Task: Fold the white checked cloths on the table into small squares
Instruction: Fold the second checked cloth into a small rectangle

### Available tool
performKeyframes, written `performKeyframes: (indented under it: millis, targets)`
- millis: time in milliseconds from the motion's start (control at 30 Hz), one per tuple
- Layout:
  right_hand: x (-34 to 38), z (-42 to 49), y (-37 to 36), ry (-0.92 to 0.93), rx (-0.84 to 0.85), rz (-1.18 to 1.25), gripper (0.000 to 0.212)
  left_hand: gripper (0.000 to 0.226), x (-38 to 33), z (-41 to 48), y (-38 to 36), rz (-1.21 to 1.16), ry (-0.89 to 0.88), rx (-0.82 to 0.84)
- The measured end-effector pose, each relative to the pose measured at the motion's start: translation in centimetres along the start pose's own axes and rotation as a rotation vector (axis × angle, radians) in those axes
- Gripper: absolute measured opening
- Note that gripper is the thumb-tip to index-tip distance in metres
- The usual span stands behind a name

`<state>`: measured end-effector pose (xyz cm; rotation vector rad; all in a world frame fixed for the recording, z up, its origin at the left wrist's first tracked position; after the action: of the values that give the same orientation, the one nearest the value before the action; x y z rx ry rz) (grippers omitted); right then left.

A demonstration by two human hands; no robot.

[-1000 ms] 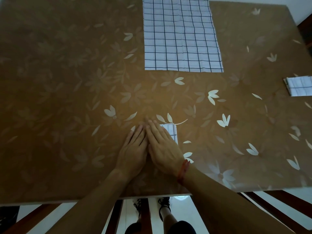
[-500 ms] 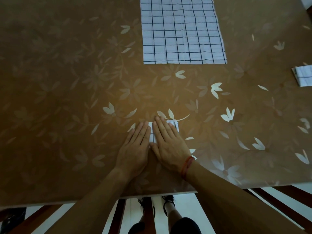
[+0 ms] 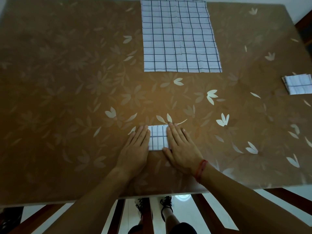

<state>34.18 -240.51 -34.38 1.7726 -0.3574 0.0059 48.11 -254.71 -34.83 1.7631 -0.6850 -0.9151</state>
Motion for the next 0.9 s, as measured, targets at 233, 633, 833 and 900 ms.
performKeyframes:
  millis: [233, 633, 833, 900]
  targets:
    - [-0.7, 1.2, 4.2, 0.065, -0.019, 0.171, 0.084, 0.055, -0.6, 2.1, 3.5, -0.113, -0.010, -0.021]
    - [-2.5, 5.6, 5.7, 0.014, 0.087, 0.105, 0.069, 0.043, -1.6, 6.5, 5.6, 0.098, 0.131, 0.154]
    - [-2.6, 6.2, 5.9, -0.001, 0.151, 0.129, 0.068, 0.022, -2.4, 6.6, 6.2, 0.111, 0.139, 0.183]
    - [-2.6, 6.6, 5.2, -0.027, 0.160, 0.128, 0.069, 0.011, -2.4, 6.4, 6.3, 0.028, 0.141, 0.164]
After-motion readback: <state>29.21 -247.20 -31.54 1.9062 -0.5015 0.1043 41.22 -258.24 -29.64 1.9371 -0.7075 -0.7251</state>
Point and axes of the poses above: each hand's wrist, its own z-axis towards the middle knuckle, its own y-axis out of the back of the hand, x = y × z, the point moved 1 cm from there along z, towards the middle knuckle, and after that the axes turned 12 degrees about y, right-handed, at the moved point
